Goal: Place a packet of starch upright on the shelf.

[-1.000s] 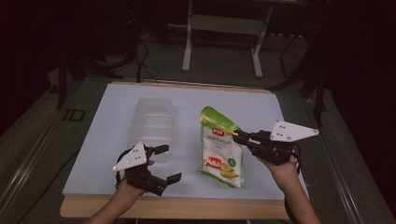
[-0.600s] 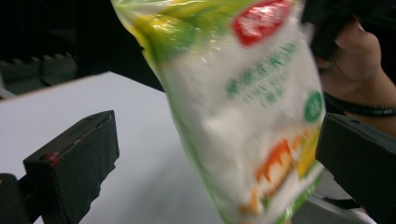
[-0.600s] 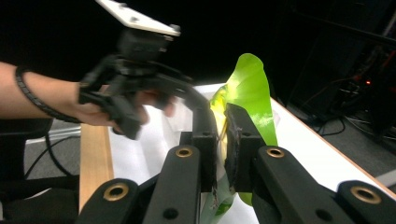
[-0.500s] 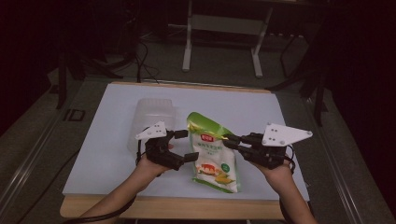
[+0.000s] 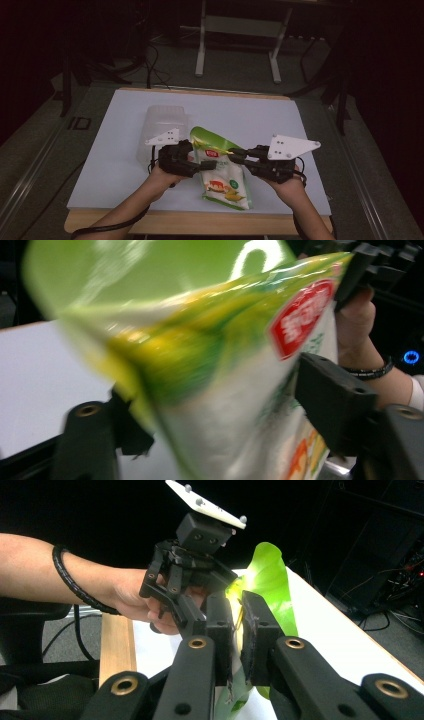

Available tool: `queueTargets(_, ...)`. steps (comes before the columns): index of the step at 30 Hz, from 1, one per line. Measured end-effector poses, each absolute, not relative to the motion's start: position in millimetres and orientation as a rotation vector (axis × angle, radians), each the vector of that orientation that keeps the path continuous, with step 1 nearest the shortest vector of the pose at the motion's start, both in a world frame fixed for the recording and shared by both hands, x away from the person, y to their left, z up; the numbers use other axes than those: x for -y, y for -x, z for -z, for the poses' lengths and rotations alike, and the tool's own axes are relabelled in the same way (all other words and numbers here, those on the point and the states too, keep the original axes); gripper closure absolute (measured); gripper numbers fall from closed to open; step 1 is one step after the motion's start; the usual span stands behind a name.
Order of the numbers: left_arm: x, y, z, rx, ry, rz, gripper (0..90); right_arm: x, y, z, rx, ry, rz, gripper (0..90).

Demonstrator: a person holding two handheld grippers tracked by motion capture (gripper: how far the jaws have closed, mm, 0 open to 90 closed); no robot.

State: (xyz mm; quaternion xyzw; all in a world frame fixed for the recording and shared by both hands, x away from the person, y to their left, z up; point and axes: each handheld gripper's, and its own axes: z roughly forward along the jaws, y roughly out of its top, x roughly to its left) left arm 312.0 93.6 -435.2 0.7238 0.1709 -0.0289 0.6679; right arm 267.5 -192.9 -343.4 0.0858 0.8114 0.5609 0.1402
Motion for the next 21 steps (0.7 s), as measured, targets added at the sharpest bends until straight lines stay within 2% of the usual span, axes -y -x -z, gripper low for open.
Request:
queueTargets(3, -93, -310, 433, -0.391, -1.639, 0.043, 34.7, 193, -268, 345, -2.341, -0.253, -1.63, 83.9)
queueTargets(7, -92, -307, 431, -0.394, -1.652, 0.022, 44.2, 195, -269, 346, -2.335, -0.266, -1.643, 83.9)
queueTargets(12, -91, -304, 428, -0.386, -1.675, -0.008, 63.3, 200, -269, 350, -2.325, -0.288, -1.655, 84.0)
queueTargets(18, -89, -303, 425, -0.376, -1.665, -0.013, 79.2, 204, -269, 352, -2.306, -0.302, -1.66, 84.0)
queueTargets(21, -88, -304, 422, -0.375, -1.664, -0.014, 80.6, 204, -268, 352, -2.289, -0.297, -1.656, 83.9)
